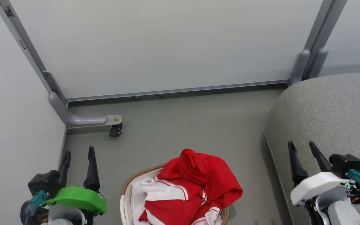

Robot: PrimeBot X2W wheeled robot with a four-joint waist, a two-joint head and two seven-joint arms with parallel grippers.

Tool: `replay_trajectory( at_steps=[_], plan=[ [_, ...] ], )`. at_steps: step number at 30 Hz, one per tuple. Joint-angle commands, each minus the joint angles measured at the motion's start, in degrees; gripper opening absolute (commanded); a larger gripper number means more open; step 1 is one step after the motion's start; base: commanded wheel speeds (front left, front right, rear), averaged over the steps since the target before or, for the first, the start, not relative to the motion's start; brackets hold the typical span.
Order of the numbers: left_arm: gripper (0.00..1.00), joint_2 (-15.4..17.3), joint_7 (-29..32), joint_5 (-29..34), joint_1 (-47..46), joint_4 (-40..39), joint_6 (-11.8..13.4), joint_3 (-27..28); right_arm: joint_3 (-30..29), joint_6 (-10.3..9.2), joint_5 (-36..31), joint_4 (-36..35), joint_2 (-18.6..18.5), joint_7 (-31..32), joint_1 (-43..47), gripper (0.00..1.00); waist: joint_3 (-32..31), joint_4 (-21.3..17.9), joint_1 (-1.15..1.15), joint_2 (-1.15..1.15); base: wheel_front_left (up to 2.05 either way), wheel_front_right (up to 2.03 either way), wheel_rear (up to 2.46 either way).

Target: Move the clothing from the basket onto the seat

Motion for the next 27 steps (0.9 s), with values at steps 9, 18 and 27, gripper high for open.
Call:
replay_trajectory(
  at_steps=[9, 18, 27],
  plan=[
    [1.0, -1.3, -1.6, 4.9, 0.8, 0.1, -2.0, 1.1, -0.9, 0.0, -5.5, -0.3, 0.3, -1.6, -0.8, 1.0, 0.5, -0.3, 0.0, 0.0, 0.0, 0.0, 0.0],
    [1.0, -2.0, -2.6, 7.9, -2.3, 1.3, -2.8, 0.2, 0.5, 0.0, -9.6, -2.2, 0.6, -2.7, -3.8, 1.0, 5.6, -2.4, 0.0, 0.0, 0.0, 0.0, 0.0],
    [1.0, -2.1, -3.6, 8.8, -10.1, 4.5, -3.1, -4.4, 1.8, -0.01, -13.0, -5.7, 0.8, -3.6, -10.2, 1.0, 16.7, -5.6, 0.0, 0.0, 0.0, 0.0, 0.0]
  ],
)
